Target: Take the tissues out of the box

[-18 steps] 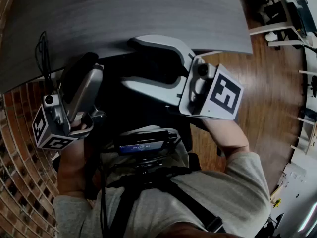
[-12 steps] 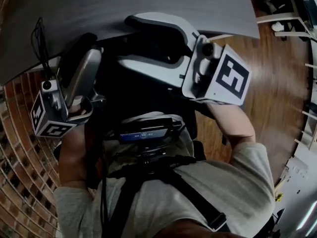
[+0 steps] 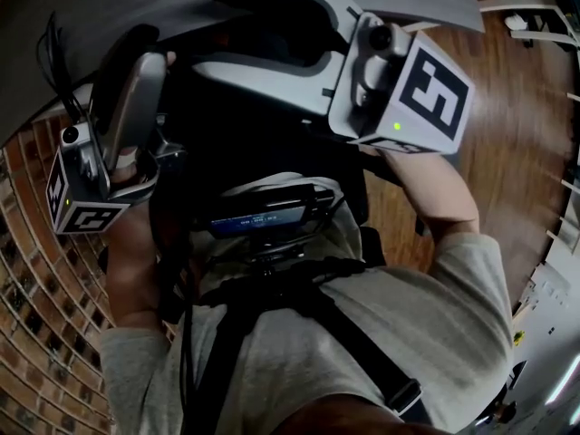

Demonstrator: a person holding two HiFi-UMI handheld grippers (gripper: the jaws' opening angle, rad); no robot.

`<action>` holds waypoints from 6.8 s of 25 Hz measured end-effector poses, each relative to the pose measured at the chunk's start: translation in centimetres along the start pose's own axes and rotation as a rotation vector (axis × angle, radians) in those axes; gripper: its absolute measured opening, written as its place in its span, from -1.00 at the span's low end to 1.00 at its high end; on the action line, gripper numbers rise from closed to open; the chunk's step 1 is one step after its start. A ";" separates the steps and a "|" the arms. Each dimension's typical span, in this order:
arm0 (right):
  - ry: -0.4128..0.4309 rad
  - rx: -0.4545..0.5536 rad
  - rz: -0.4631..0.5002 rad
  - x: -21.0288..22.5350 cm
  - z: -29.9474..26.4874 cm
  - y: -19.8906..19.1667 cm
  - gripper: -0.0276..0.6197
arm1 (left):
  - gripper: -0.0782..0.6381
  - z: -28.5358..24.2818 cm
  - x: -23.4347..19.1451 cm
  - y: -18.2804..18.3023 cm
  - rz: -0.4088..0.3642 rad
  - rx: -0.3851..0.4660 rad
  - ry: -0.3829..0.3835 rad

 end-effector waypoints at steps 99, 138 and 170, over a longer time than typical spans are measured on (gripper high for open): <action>0.026 0.125 -0.103 -0.5 -0.6 1.0 -0.20 | 0.04 -26.4 -25.9 9.8 -1.082 -1.215 0.232; 0.038 0.184 -0.159 -0.3 -0.5 1.4 -0.21 | 0.15 -25.4 -28.2 6.7 -1.068 -1.912 -0.046; 0.035 0.178 -0.164 -0.1 -0.3 0.9 -0.21 | 0.10 -25.6 -23.9 13.6 -1.037 -1.281 0.116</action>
Point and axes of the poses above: the fingertips, and each gripper's own axes: z backward along the fingers, x to its right, y out of its top, the point moved 2 cm from there along z, backward along the fingers, and after that the axes turned 3 degrees about y, right-handed, at the moved point
